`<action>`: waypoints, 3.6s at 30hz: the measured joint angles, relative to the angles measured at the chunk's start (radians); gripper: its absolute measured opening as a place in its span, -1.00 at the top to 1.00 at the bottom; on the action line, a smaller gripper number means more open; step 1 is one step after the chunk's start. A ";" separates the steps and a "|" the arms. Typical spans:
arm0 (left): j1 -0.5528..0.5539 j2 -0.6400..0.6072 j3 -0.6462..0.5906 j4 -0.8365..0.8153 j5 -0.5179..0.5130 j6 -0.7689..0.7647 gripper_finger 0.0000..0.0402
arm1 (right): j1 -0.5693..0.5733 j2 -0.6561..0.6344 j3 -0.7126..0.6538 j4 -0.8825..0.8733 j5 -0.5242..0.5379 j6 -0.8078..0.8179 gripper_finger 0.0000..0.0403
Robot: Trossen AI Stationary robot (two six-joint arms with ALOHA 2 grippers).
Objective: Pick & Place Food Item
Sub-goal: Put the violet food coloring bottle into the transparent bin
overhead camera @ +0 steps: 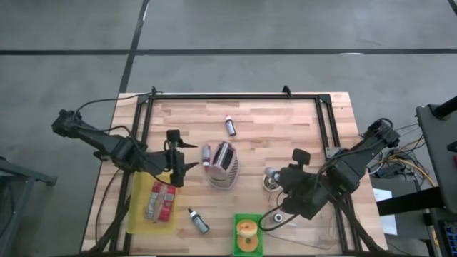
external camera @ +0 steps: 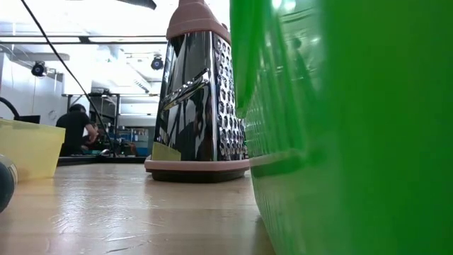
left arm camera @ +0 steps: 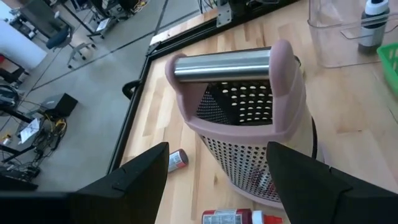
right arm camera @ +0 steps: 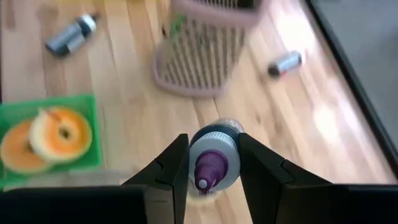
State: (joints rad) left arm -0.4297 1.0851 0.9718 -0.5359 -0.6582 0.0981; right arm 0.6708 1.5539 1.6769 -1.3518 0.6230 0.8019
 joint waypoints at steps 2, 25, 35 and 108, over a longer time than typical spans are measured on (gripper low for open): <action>-0.001 0.000 -0.014 0.014 0.001 0.008 -0.36 | 0.009 0.020 0.047 -0.077 -0.045 0.054 0.49; -0.001 -0.007 -0.037 0.054 -0.021 0.041 -0.36 | 0.159 0.240 0.253 -0.215 -0.397 0.354 0.49; -0.001 -0.007 -0.037 0.067 -0.020 0.041 -0.36 | 0.176 0.242 0.166 -0.160 -0.422 0.391 0.49; -0.001 -0.009 -0.037 0.093 -0.020 0.009 -0.36 | 0.163 0.211 -0.355 0.521 -0.527 0.322 0.49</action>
State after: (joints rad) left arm -0.4305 1.0763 0.9344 -0.4431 -0.6777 0.1074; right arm 0.8333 1.7649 1.3216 -0.8310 0.0961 1.1240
